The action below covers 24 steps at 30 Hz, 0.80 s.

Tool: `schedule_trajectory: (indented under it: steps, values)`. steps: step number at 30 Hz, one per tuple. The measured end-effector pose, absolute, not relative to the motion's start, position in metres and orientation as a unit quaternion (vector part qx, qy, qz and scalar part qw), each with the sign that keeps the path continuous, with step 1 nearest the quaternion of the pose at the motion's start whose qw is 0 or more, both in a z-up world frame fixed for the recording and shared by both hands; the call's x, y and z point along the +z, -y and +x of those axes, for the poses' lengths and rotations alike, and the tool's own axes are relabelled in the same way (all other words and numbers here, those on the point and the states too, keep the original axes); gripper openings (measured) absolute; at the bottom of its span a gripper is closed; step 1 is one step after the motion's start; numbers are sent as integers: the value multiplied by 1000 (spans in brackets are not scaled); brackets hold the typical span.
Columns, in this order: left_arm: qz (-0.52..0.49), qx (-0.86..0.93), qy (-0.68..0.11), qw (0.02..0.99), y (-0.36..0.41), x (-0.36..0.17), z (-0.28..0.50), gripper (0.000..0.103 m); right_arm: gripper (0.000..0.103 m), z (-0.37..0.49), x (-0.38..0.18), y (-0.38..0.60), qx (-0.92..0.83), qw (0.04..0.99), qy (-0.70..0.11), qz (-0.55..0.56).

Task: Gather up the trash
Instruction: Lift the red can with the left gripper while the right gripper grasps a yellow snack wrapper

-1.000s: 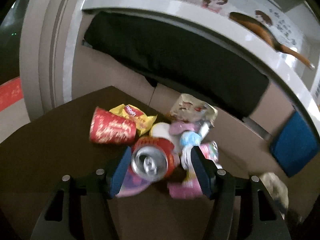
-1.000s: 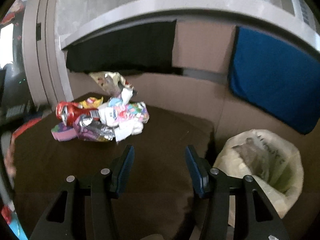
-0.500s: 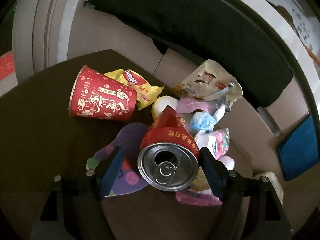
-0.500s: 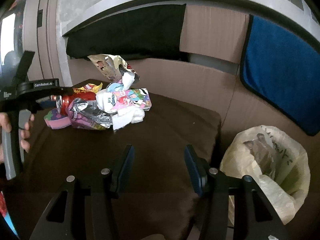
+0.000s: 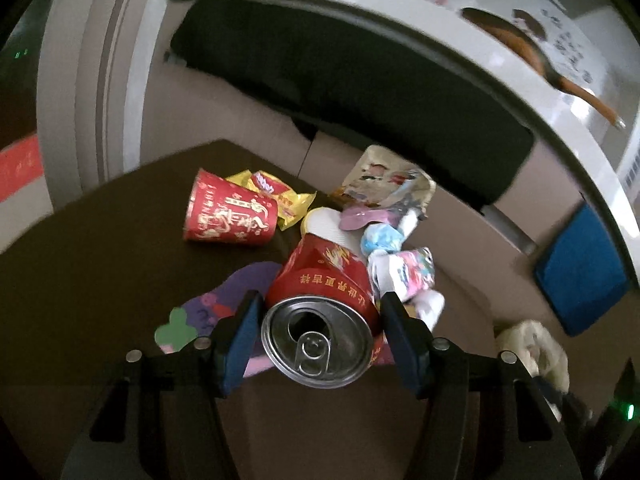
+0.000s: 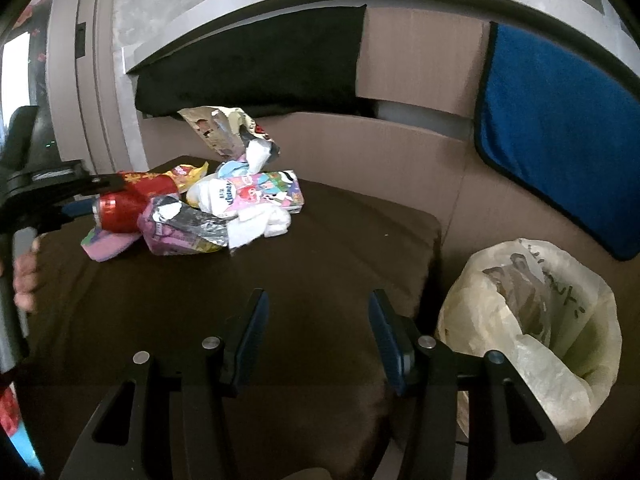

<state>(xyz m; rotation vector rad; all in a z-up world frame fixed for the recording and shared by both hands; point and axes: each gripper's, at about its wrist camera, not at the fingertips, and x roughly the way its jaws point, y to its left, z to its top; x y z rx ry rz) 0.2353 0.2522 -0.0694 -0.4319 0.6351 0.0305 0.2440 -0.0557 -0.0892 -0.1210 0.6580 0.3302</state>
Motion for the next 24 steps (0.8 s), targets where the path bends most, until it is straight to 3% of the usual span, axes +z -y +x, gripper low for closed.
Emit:
schedule_trajectory:
  steps: [6, 19, 22, 24]
  values:
    - [-167, -5, -323, 932, -238, -71, 192, 61, 49, 253, -76, 33, 210, 920, -328, -42]
    - [-181, -32, -351, 918, -247, -96, 151, 61, 49, 309, -66, -41, 249, 903, -349, -23]
    - [-182, -38, -356, 916, -246, -99, 147, 60, 39, 336, -71, -65, 242, 900, -360, -41]
    - [-186, -45, -359, 913, -247, -101, 145, 60, 20, 351, -78, -77, 243, 893, -376, -56]
